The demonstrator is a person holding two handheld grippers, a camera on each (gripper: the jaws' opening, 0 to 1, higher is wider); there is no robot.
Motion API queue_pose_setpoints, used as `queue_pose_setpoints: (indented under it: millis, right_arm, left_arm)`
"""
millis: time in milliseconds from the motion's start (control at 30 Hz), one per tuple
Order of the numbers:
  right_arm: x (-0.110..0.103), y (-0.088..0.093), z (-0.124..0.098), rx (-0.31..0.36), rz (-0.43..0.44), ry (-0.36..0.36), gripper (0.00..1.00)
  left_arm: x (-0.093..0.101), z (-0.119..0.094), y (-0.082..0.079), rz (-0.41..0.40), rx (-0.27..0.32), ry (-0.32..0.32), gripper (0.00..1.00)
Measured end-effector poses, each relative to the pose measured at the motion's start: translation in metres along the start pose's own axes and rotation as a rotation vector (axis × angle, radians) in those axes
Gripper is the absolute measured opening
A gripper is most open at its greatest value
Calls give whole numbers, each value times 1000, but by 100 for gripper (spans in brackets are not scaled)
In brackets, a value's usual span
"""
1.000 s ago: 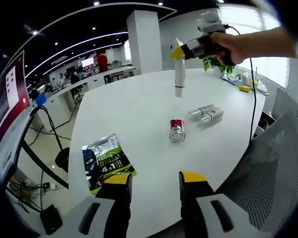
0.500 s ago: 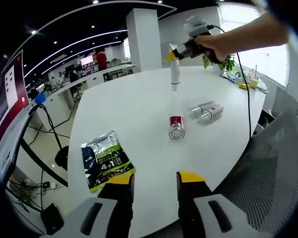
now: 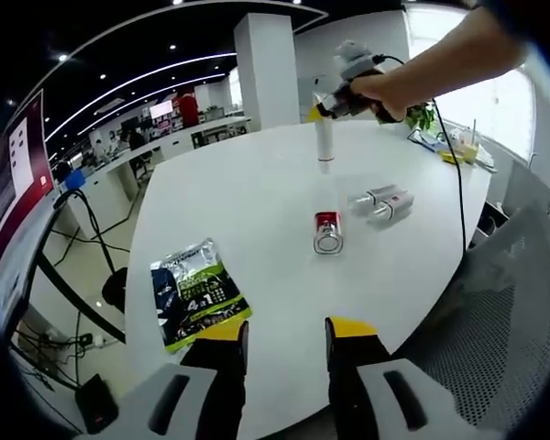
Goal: Arrange the skincare products in the storage area until every visible bottle or jar stands upright without overlapping.
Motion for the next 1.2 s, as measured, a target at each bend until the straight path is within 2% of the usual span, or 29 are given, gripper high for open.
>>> queue_pose_setpoints:
  millis: [333,567,867,933,1200]
  right_arm:
    - [9,3,11,-14,54,65,35]
    - [13,7,17,-21,42,85,35]
    - [14,8,21,-11,-25,114,35]
    - [14,8,23,-6,-44,114,35]
    - [10,8,25,6,-73,125,36]
  left_arm:
    - [0,0,1,6,-5,-3,33]
    - [0,-1,1,5,-8,-6,32]
    - [1,0,2,19,-21,-6,31]
    - [0,-1,1,16,-4,-12,29]
    - [-2,0,2,27,-11,-30,31]
Point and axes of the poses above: the point that each gripper's makers call its tool centre point, and the gripper's own axes: z roughly forward along the fingers, x roughly to its right, y roughly out of its underside, the point moved 10 cm from there along -z, roughly backward along the fingers, and after that the axes turned 5 degrees about -y, right-handed, at the moved point
